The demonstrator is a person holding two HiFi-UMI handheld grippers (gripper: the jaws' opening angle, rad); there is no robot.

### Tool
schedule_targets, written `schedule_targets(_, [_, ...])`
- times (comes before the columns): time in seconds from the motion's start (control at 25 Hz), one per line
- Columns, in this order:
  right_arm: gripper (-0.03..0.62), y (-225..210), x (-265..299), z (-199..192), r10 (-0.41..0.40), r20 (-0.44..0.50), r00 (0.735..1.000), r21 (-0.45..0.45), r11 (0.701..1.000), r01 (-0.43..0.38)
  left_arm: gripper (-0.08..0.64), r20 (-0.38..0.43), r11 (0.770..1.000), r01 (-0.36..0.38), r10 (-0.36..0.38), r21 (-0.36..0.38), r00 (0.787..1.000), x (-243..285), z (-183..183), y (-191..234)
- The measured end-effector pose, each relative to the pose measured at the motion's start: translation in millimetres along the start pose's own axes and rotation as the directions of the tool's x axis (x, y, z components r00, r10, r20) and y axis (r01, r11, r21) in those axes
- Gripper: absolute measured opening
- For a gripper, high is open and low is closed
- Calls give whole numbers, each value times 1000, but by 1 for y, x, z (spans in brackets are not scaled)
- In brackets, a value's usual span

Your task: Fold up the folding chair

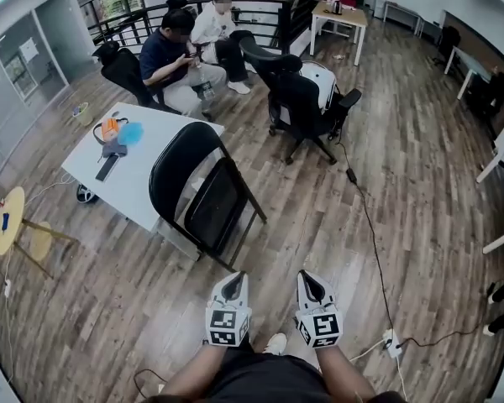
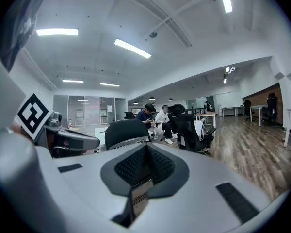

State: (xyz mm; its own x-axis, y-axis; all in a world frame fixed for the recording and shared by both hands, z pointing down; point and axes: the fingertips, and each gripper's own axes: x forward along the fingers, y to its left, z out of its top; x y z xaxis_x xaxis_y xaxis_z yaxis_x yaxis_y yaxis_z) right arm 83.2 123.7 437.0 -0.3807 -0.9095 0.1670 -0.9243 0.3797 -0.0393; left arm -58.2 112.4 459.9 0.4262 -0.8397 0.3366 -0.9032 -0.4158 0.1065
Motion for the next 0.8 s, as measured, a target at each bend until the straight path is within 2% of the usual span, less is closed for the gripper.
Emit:
schedule_targets(0.32, [12,11,-5,1,-35,17,999,-36,999,35,5,44,1000,-7,6,26,999,-16,17,2])
schedule_targets(0.68, [12,18,-14,3,-31,37,999,-34,999,33,6,45,999,-9,7,39,999,-21,14,0])
schedule_targets(0.8, [12,21,-17,2,-29,37,999,-60,998,31,5,40,999,-9,7,39,999,-22,11,-3])
